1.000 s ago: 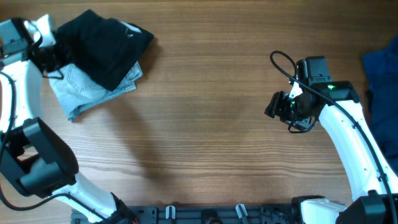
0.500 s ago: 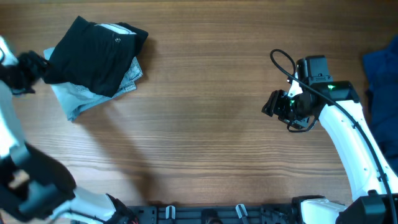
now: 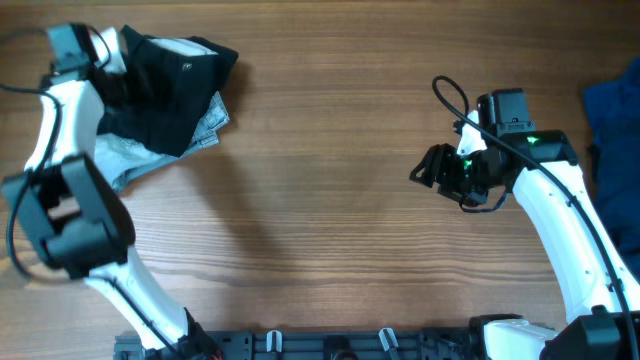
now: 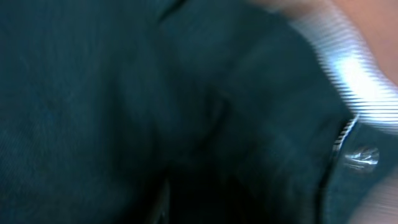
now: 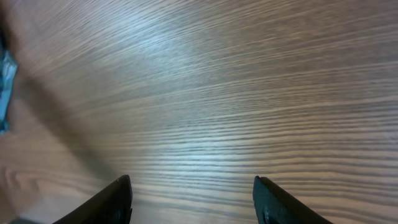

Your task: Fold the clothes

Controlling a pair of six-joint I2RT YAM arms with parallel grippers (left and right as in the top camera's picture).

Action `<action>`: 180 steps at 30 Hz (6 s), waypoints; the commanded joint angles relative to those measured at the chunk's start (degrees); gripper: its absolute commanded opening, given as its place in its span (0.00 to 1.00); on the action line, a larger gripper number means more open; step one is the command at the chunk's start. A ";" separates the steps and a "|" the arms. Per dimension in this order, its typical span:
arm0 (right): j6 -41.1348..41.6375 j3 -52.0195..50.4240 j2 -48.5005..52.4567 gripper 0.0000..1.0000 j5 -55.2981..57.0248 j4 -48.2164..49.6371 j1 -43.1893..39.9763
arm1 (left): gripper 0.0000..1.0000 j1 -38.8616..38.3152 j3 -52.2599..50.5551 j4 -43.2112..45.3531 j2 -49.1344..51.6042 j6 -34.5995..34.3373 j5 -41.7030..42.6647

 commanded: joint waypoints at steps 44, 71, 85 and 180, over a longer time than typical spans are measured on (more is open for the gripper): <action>6.71 15.50 -19.58 1.00 0.07 2.89 0.15 | 1.00 -9.94 -0.66 -32.57 -52.83 -2.08 3.28; -21.18 -33.22 -62.93 0.99 11.19 35.58 0.13 | 1.00 -9.94 -0.66 -32.57 -52.78 -2.08 3.28; -17.49 -58.25 -81.33 1.00 12.55 51.34 0.13 | 1.00 -9.94 -0.66 -32.57 -52.78 -2.10 3.26; -17.51 -59.41 -81.09 1.00 12.55 52.92 0.13 | 1.00 -21.86 -87.82 22.16 -120.43 4.00 -9.01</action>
